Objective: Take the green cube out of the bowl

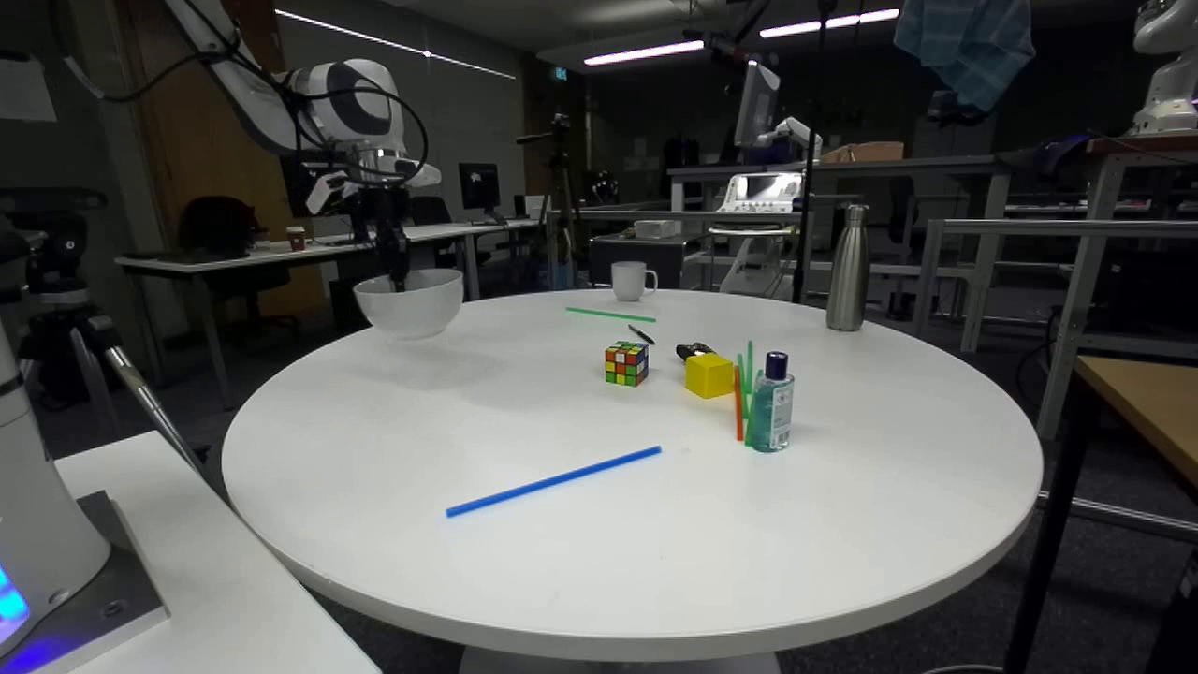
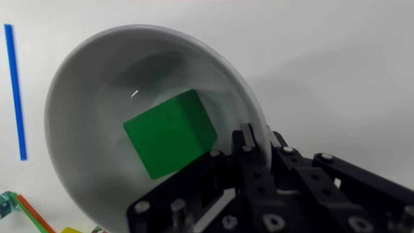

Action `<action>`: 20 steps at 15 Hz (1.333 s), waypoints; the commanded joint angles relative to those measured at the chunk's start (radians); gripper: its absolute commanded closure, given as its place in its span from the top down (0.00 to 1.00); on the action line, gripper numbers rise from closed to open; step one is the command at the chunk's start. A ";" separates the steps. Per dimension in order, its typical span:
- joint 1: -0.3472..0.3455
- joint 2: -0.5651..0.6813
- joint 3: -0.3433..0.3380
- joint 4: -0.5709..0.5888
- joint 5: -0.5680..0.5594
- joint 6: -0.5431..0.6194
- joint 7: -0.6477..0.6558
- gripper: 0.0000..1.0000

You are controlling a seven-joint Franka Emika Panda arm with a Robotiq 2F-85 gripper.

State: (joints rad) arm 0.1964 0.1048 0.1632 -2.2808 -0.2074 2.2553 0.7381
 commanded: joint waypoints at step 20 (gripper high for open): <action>0.091 0.429 -0.050 0.620 0.065 0.027 -0.249 0.02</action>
State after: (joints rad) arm 0.2782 0.5255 0.1261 -1.6950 -0.1964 2.2572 0.5304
